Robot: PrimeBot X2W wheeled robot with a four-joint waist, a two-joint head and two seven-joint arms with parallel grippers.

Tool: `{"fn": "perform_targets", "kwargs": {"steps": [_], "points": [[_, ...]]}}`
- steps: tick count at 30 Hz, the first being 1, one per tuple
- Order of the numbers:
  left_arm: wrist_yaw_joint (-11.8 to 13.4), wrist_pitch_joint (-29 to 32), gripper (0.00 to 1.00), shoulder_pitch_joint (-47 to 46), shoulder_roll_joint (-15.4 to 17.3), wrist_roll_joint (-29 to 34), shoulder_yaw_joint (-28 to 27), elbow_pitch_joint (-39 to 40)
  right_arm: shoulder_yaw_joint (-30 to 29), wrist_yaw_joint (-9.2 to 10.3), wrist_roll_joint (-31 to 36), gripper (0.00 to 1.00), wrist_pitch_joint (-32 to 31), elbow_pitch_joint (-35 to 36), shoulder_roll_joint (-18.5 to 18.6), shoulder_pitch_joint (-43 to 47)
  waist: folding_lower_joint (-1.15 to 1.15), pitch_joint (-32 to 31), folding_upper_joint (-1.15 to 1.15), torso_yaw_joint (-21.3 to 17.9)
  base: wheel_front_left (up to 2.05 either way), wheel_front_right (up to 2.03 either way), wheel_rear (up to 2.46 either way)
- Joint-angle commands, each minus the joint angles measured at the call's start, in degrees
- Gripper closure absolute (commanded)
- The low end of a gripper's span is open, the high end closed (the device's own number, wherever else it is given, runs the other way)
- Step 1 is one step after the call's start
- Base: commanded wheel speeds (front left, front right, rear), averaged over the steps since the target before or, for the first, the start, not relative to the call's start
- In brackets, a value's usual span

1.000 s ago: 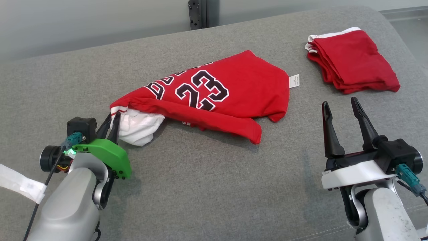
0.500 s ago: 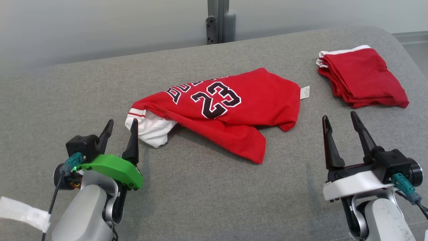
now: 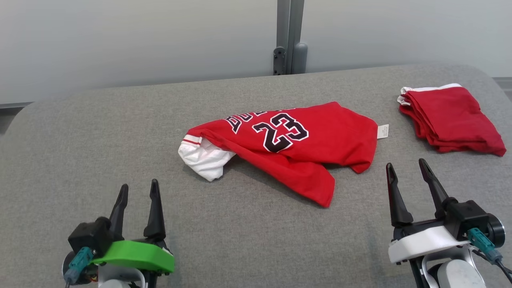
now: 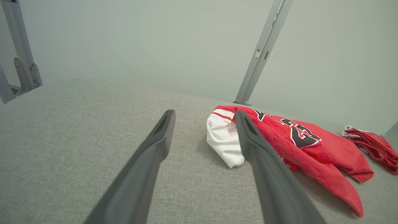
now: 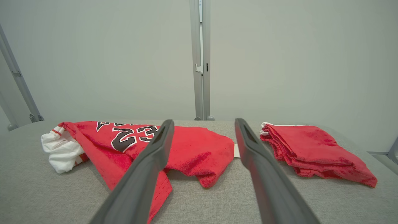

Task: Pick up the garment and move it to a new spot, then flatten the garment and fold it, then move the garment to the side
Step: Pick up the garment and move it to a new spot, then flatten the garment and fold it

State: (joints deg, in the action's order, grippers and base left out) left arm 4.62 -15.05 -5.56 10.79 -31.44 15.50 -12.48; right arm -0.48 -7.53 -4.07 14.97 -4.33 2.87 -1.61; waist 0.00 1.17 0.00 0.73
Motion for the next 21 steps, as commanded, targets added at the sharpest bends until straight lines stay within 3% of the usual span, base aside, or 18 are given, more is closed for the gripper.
{"fn": "perform_targets", "kwargs": {"steps": [1,7,21], "points": [[0.4,-0.1,0.00,2.1,-0.5,1.0,-0.5,1.4,0.3,0.09,-0.7,0.00,0.0,0.1,0.1,0.9,0.00,-0.8,0.00,0.9,0.00,0.00,0.00],[0.0,-0.1,0.00,6.3,-2.1,2.3,-1.7,4.2,1.4,0.09,-2.4,0.00,0.1,-0.5,0.1,2.4,0.00,-1.2,0.00,1.8,0.00,0.00,0.00],[-1.1,-0.1,0.00,6.6,-3.0,4.8,-2.6,3.4,2.6,0.09,-2.8,0.00,0.2,-2.8,0.1,2.3,0.00,-1.4,0.00,3.1,0.00,0.00,0.00]]}}
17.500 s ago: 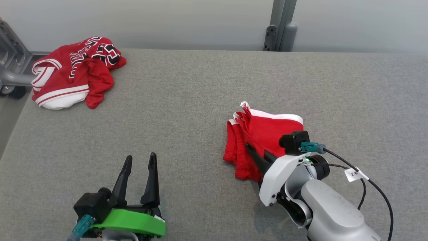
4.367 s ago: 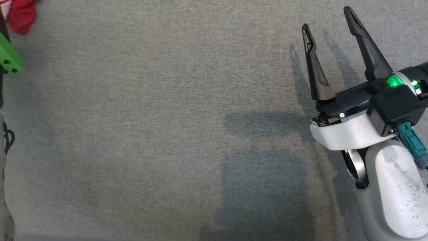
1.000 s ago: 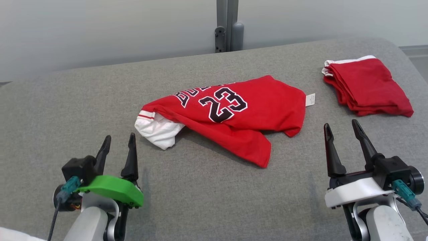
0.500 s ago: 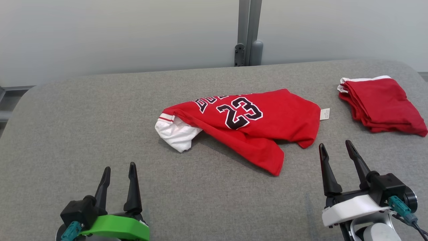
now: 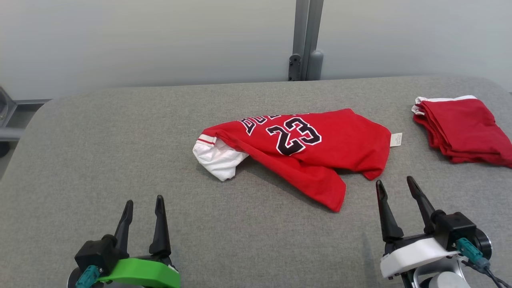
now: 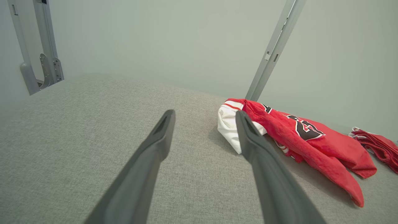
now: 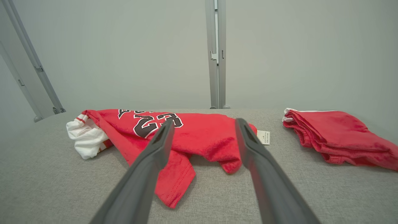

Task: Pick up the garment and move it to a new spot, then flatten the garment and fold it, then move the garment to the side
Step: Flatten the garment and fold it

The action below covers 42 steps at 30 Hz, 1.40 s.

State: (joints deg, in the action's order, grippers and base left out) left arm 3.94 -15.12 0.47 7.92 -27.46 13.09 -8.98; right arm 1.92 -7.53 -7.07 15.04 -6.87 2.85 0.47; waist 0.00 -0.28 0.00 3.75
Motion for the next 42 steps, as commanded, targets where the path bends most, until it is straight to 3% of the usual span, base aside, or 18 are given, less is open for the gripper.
{"fn": "perform_targets", "kwargs": {"steps": [1,16,27,28,29,30,31,42], "points": [[-0.5,0.0,0.00,0.6,-0.1,0.8,-0.2,-0.2,0.5,0.09,0.7,0.00,0.1,-0.8,0.1,0.2,0.00,0.1,0.00,0.3,0.00,0.00,0.00],[-1.5,0.0,0.00,-2.0,-1.6,1.8,0.1,-1.2,6.5,0.09,8.5,0.00,-0.4,-20.1,0.1,-7.4,0.00,5.3,0.00,5.5,0.00,0.00,0.00],[-2.5,0.0,0.00,-3.3,-2.7,2.9,0.1,-2.3,2.5,0.09,15.3,0.00,0.1,-32.6,0.1,-16.2,0.00,8.3,0.00,8.7,0.00,0.00,0.00],[-2.5,0.0,0.00,-3.4,-2.8,3.0,0.0,-2.3,1.9,0.09,15.8,0.23,0.1,-32.8,0.1,-16.8,0.00,8.4,0.00,8.8,0.00,0.00,0.00],[-2.6,0.0,0.00,-3.4,-2.9,3.0,-0.1,-2.4,1.4,0.09,15.9,0.54,0.2,-32.6,0.1,-17.2,0.00,8.4,0.00,8.8,0.00,0.00,0.00],[-2.7,0.0,0.00,-3.3,-2.9,3.2,-0.1,-2.5,1.0,0.09,15.9,0.67,0.2,-32.2,0.1,-17.3,0.00,8.4,0.00,8.8,0.00,0.00,0.00],[-2.7,0.0,0.00,-3.2,-3.0,3.3,-0.2,-2.5,0.5,0.09,15.8,1.00,0.2,-31.7,0.1,-17.2,0.00,8.3,0.00,8.7,0.00,0.00,0.00],[-3.3,0.0,0.00,-2.1,-3.3,4.3,-0.5,-3.1,-3.3,0.10,18.1,1.00,0.2,-24.7,1.1,-14.3,0.00,6.9,0.00,4.3,0.00,0.00,0.00]]}}
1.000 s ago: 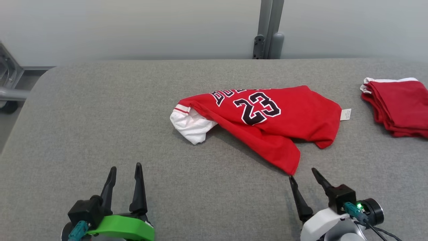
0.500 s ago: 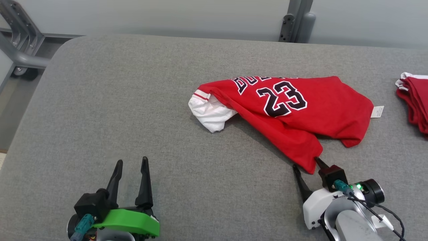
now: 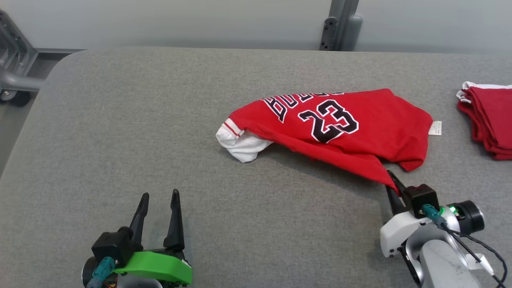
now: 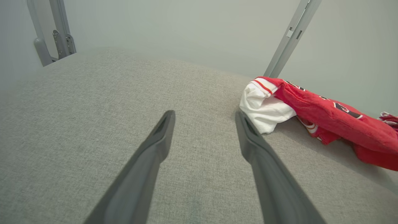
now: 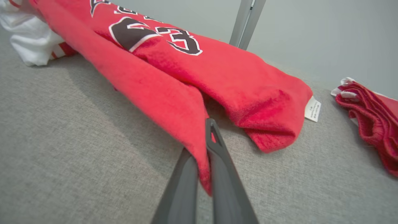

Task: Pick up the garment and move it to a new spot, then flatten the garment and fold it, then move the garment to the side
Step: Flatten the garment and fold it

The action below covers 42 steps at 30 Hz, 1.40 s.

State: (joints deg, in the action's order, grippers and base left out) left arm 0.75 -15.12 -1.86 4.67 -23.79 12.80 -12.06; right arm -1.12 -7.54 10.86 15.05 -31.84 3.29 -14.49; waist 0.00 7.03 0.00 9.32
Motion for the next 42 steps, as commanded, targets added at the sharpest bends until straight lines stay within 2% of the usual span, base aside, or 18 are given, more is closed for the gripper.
{"fn": "perform_targets", "kwargs": {"steps": [1,8,17,20,21,22,31,37,42], "points": [[-0.2,0.0,0.00,0.3,-0.1,0.7,-0.1,-0.1,-0.9,0.11,0.7,1.00,0.2,1.1,1.1,1.0,0.00,-0.4,0.00,-1.8,0.00,0.00,0.00],[-0.3,0.0,0.00,0.3,-0.2,1.0,0.2,-0.4,-4.7,0.11,2.6,1.00,0.2,6.0,2.9,4.9,0.00,-0.2,0.00,-4.8,0.00,0.00,0.00],[-0.7,0.0,0.00,-0.6,-0.2,1.3,0.4,-0.7,-8.4,0.11,2.3,0.99,0.2,4.9,2.2,8.5,0.00,0.5,0.00,-6.8,0.00,0.00,0.00],[-0.7,0.0,0.00,-0.8,-0.2,1.1,0.4,-1.0,-9.1,0.11,1.9,0.45,0.2,4.7,1.7,8.7,0.00,0.5,0.00,-7.3,0.00,0.00,0.00],[-0.7,0.0,0.00,-0.8,-0.1,1.0,0.4,-1.1,-9.3,0.11,1.7,0.09,0.2,4.7,1.5,8.8,0.00,0.4,0.00,-7.6,0.00,0.00,0.00],[-0.7,0.0,0.00,-0.7,-0.1,1.0,0.3,-1.1,-9.6,0.11,1.5,0.00,0.2,5.0,1.4,8.9,0.00,0.3,0.00,-7.8,0.00,0.00,0.00],[-1.0,0.3,0.00,-1.9,0.9,1.0,0.4,-2.4,-10.5,0.10,-1.1,0.00,0.2,8.9,0.7,11.5,0.00,-1.0,0.00,-11.2,0.00,0.00,0.00],[-1.8,2.6,0.00,-5.5,1.8,0.7,1.1,-6.3,-13.1,0.11,-4.0,0.00,0.2,15.5,0.3,13.7,0.00,-1.0,0.00,-13.4,0.00,0.00,0.00],[-2.7,4.7,0.00,-11.3,2.7,0.9,1.3,-12.5,-15.0,0.11,-4.9,0.00,0.2,21.9,-0.1,13.6,0.00,0.3,0.00,-15.1,0.00,0.00,0.00]]}}
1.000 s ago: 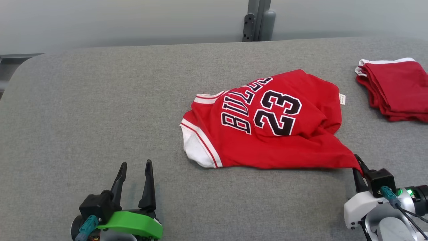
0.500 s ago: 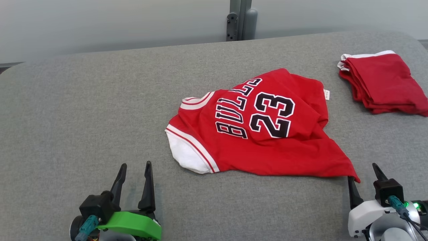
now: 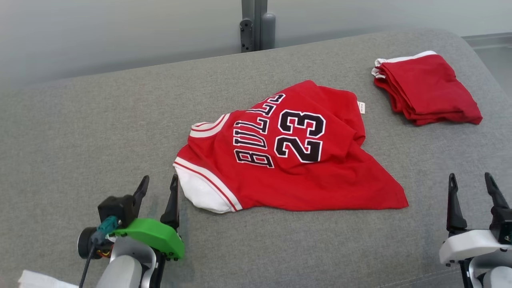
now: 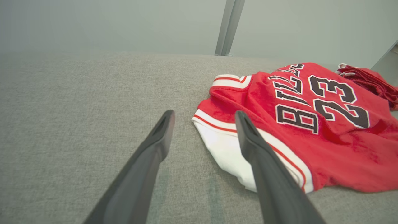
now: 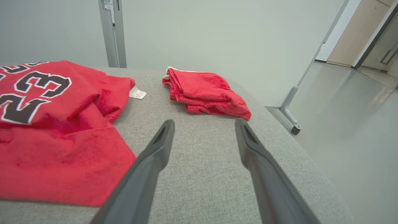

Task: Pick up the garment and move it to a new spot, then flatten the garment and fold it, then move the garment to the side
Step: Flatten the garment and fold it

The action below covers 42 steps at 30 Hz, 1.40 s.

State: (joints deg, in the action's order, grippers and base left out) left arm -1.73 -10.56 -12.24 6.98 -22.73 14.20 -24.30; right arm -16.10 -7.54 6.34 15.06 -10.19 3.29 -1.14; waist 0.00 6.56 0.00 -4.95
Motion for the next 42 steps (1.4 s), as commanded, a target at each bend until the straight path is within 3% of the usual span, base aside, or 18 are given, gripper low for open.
{"fn": "perform_targets", "kwargs": {"steps": [1,13,23,24,25,26,27,36,42], "points": [[-0.4,0.5,0.00,-2.0,0.5,-0.4,-0.2,-1.8,0.1,0.10,-0.2,0.00,0.2,1.5,-0.2,0.0,0.00,1.2,0.00,-1.2,0.00,0.00,0.00],[-1.7,3.1,0.00,-13.0,0.3,-2.8,-1.1,-16.3,5.0,0.11,-1.3,0.00,0.2,5.6,-0.4,-2.6,0.00,5.3,0.00,-4.2,0.00,0.00,0.00],[-1.8,7.1,0.00,-20.0,1.4,0.0,2.2,-24.1,6.2,0.10,-1.8,0.00,0.2,5.6,-0.4,-3.7,0.00,6.2,0.00,-5.2,0.00,0.00,0.00],[-1.9,7.5,0.10,-20.5,1.4,-0.1,2.3,-24.6,6.3,0.10,-1.8,0.00,0.2,5.7,-0.4,-3.7,0.00,6.1,0.00,-5.3,0.00,0.00,0.00],[-2.1,7.9,0.51,-20.8,1.2,-0.1,2.5,-25.1,6.4,0.10,-1.9,0.00,0.2,5.8,-0.4,-3.7,0.00,6.1,0.00,-5.3,0.00,0.00,0.00],[-2.4,8.3,0.79,-21.0,1.0,-0.2,2.8,-25.5,6.4,0.10,-2.0,0.00,0.2,5.8,-0.4,-3.6,0.00,6.0,0.00,-5.3,0.00,0.00,0.00],[-2.5,8.7,1.00,-21.2,0.9,-0.4,3.1,-25.9,6.5,0.10,-2.1,0.00,0.2,5.8,-0.4,-3.4,0.00,6.0,0.00,-5.3,0.00,0.00,0.00],[-3.0,2.5,1.00,-21.0,0.3,0.1,4.1,-24.0,5.6,0.10,-2.3,0.00,0.2,6.1,-0.4,-2.7,0.00,4.3,0.00,-3.5,0.00,0.00,0.00],[-2.6,-1.7,1.00,-17.1,-0.3,0.1,4.8,-17.6,4.7,0.10,-2.0,0.00,0.2,6.2,-0.4,-1.3,0.00,2.0,0.00,-0.5,0.00,0.00,0.00]]}}
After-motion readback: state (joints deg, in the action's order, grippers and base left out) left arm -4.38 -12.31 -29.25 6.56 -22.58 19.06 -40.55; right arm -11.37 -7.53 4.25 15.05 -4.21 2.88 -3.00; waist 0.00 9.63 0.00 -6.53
